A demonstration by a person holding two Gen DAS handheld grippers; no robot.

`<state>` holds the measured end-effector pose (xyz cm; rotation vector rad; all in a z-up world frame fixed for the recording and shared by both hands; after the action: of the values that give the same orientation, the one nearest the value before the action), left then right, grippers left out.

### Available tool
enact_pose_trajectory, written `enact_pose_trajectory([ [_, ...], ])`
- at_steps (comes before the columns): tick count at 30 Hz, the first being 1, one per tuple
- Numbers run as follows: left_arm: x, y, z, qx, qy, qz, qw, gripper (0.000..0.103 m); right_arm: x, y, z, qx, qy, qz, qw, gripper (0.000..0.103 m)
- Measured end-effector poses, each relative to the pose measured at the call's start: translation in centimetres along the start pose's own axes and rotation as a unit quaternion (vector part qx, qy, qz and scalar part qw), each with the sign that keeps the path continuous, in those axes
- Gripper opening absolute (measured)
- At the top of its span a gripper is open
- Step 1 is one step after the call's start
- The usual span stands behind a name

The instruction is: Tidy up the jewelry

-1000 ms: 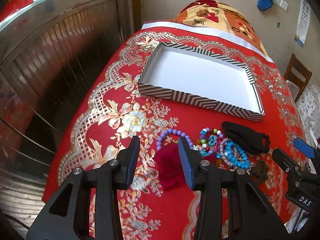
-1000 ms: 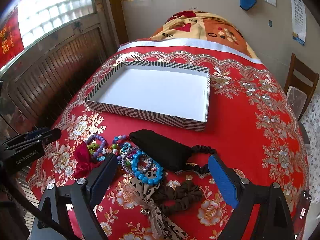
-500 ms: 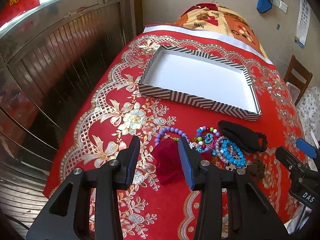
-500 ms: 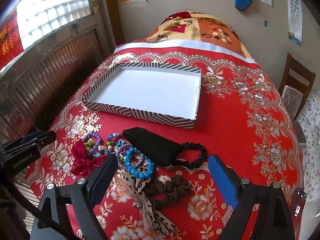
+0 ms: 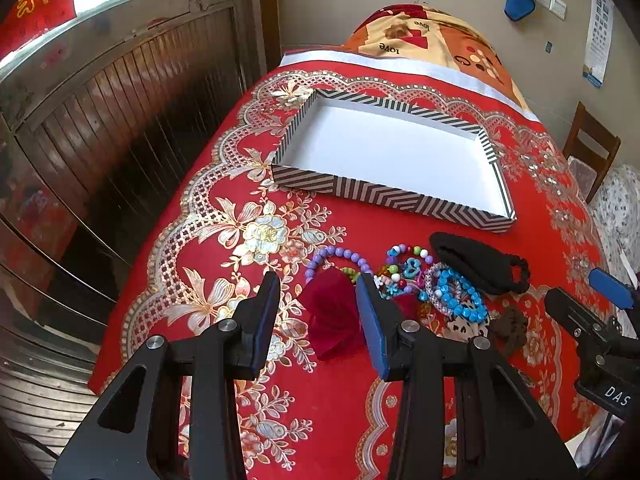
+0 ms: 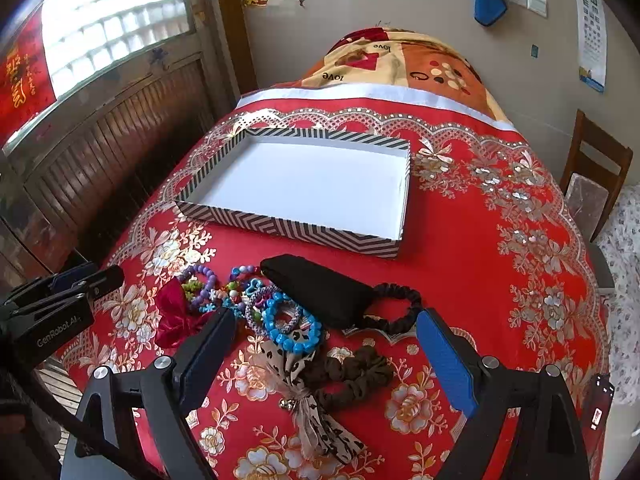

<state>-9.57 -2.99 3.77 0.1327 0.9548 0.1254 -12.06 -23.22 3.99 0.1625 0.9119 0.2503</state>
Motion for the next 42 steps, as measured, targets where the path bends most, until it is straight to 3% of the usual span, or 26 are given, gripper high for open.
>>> enact_pose_trajectory([
  [36,-3.7,-1.7,-3.2,0.002,-0.003,0.009,1.0000,0.039,-2.9,-1.4,-2.2,-0.025,0.001,0.009,1.000,0.090],
  [42,-2.0,0.7,-3.3,-0.025,0.032,-0.040,0.9984,0.039,-2.3,-1.8,-2.3,-0.032,0.008,0.025,0.999,0.090],
])
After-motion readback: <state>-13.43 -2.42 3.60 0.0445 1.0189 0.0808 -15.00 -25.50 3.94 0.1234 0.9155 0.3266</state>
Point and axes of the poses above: each gripper's, at about its wrist camera, not at the fingertips, and x roughly the way its jaws point, y to its left, z to its top, the point moved 2 cm from there along x, roughly the way its jaws point, and after that the axes turned 12 degrees about z, right-handed, at the moved point
